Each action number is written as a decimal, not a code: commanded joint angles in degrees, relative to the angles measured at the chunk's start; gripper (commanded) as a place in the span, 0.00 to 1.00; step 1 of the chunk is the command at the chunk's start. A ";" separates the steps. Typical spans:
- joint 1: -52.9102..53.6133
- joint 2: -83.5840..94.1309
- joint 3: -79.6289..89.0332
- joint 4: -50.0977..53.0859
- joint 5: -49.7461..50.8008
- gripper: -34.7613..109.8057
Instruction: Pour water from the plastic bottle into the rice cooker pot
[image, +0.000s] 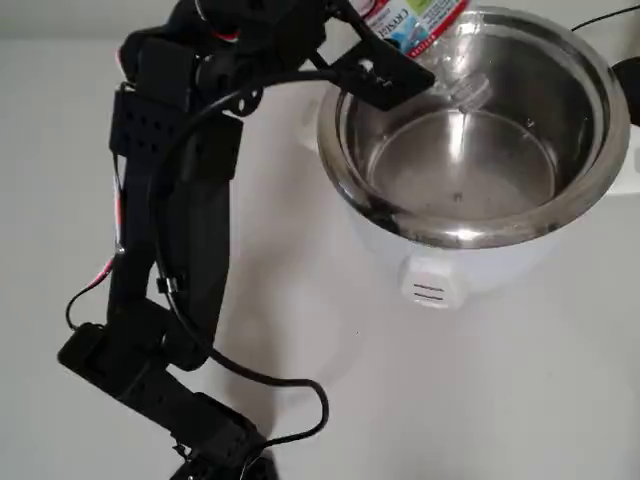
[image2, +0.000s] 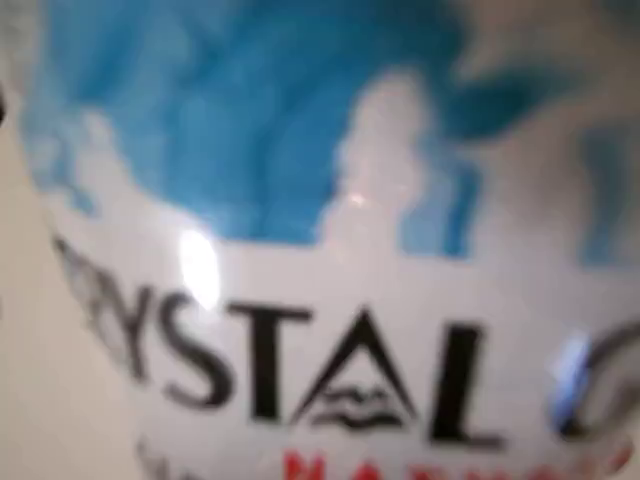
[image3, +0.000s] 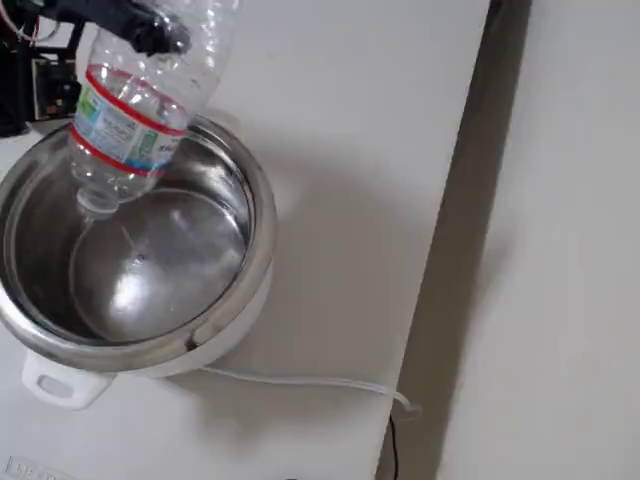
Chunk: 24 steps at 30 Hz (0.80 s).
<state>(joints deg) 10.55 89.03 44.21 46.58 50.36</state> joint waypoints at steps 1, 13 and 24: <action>0.35 3.69 -4.83 -0.62 -2.46 0.29; -5.27 0.70 -4.39 -0.70 -42.80 0.29; -18.63 3.96 -4.31 -1.23 -83.67 0.31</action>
<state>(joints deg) -2.90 89.03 44.21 45.97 -17.84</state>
